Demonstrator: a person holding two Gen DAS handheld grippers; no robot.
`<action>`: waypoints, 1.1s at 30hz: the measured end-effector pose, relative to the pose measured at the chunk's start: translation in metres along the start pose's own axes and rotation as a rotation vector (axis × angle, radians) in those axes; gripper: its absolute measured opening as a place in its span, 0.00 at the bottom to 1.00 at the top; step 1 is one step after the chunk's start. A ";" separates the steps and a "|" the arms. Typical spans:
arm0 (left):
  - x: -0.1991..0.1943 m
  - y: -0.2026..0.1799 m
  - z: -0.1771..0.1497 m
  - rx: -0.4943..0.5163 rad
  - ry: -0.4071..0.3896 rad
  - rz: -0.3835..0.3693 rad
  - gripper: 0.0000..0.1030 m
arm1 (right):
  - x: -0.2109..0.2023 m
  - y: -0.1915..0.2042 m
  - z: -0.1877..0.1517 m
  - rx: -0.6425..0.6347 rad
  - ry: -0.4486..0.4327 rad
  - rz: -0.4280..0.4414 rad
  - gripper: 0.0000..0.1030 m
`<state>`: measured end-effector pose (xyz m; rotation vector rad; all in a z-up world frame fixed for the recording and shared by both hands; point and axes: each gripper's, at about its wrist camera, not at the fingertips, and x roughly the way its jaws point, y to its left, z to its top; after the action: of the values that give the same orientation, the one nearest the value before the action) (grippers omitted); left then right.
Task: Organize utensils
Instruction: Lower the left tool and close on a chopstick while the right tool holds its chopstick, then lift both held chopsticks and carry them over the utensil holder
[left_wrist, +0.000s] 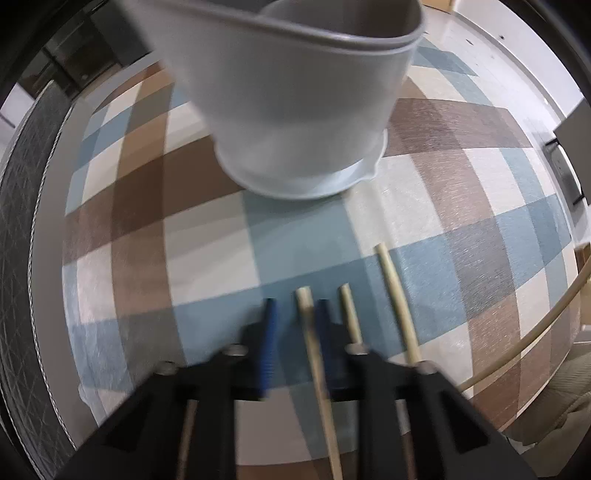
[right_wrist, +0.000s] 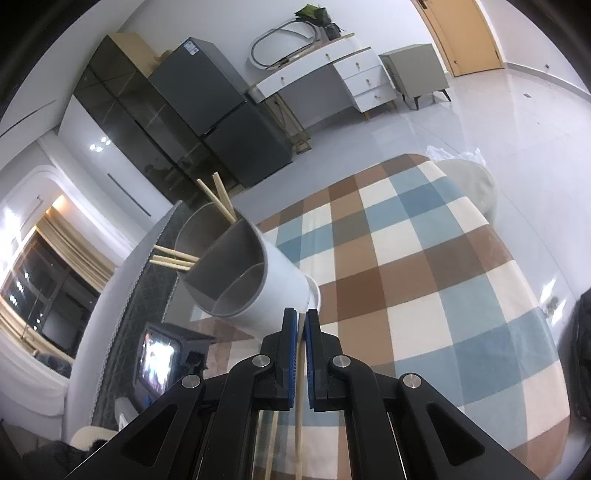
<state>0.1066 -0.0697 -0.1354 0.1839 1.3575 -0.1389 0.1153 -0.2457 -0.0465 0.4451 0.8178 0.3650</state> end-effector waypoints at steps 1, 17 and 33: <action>0.000 -0.001 0.001 0.002 0.000 -0.007 0.03 | 0.001 0.000 0.000 -0.002 0.001 -0.001 0.04; -0.100 0.034 -0.036 -0.131 -0.402 -0.110 0.01 | -0.020 0.039 -0.022 -0.152 -0.055 -0.016 0.04; -0.136 0.045 -0.051 -0.172 -0.606 -0.151 0.01 | -0.042 0.065 -0.045 -0.238 -0.093 -0.108 0.03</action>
<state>0.0389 -0.0155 -0.0099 -0.1031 0.7717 -0.1858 0.0458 -0.1997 -0.0147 0.1940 0.6953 0.3345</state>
